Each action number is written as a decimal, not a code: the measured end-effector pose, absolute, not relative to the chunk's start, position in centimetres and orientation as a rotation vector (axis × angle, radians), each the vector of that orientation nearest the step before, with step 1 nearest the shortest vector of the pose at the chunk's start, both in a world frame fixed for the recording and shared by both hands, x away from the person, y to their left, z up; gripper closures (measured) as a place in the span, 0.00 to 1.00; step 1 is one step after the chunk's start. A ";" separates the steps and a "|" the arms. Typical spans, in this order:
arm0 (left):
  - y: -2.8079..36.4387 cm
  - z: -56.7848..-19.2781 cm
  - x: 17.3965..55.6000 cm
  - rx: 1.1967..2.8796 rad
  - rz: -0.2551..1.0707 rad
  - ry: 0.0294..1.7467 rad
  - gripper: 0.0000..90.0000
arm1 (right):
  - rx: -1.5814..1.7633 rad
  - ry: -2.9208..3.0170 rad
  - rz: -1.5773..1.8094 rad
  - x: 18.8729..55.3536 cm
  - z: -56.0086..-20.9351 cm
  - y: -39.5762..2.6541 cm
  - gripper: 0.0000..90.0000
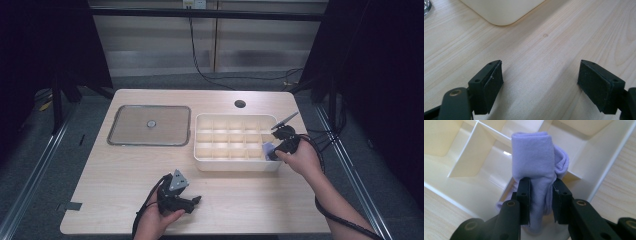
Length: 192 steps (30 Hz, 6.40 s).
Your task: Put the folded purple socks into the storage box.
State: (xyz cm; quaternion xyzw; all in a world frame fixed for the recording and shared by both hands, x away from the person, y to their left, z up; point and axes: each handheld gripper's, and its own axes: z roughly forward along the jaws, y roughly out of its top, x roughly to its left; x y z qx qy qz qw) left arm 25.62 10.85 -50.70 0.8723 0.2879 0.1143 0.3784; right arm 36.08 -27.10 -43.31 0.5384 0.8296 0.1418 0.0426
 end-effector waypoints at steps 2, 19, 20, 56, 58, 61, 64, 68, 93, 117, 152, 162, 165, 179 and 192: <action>10.9 -50.7 25.6 2.229 0.292 0.735 0.22 | 1.648 2.539 0.433 36.1 -43.3 -27.1 0.78; 10.9 -50.7 25.6 2.229 0.292 0.736 0.22 | 1.634 2.564 0.412 36.2 -42.3 -27.0 0.73; 10.9 -50.7 25.6 2.229 0.292 0.736 0.22 | 1.636 2.563 0.410 36.2 -42.2 -27.0 0.73; 10.8 -50.7 25.6 2.220 0.298 0.738 0.22 | 1.620 2.564 0.394 37.5 -38.2 -27.0 0.77; 10.8 -50.7 25.6 2.221 0.297 0.738 0.22 | 1.623 2.562 0.395 37.6 -38.1 -27.0 0.80; 10.8 -50.7 25.6 2.221 0.297 0.738 0.22 | 1.622 2.570 0.379 37.8 -37.8 -27.0 0.81; 10.8 -50.7 25.6 2.220 0.298 0.738 0.22 | 1.623 2.572 0.377 37.9 -37.8 -26.9 0.84; 10.8 -50.7 25.6 2.220 0.298 0.738 0.22 | 1.616 2.582 0.358 38.0 -37.7 -26.7 0.88; 10.8 -50.7 25.6 2.221 0.297 0.738 0.22 | 1.596 2.605 0.317 39.4 -39.7 -25.8 1.00; 10.8 -50.7 25.6 2.229 0.292 0.736 0.22 | 1.643 2.643 0.291 38.3 -42.6 -27.1 1.00; 10.8 -50.7 25.6 2.229 0.292 0.736 0.22 | 1.635 2.648 0.201 38.1 -44.9 -25.5 1.00; 10.8 -50.7 25.6 2.229 0.292 0.736 0.22 | 1.634 2.644 0.222 37.9 -44.6 -25.8 0.99; 10.9 -50.7 25.6 2.230 0.292 0.736 0.22 | 1.625 2.649 0.233 37.8 -44.2 -25.9 0.94; 10.8 -50.7 25.7 2.230 0.288 0.738 0.22 | 1.601 2.629 0.313 37.1 -41.2 -26.5 0.86; 10.9 -50.7 25.6 2.228 0.290 0.738 0.22 | 1.553 2.617 0.406 36.7 -39.2 -26.2 0.68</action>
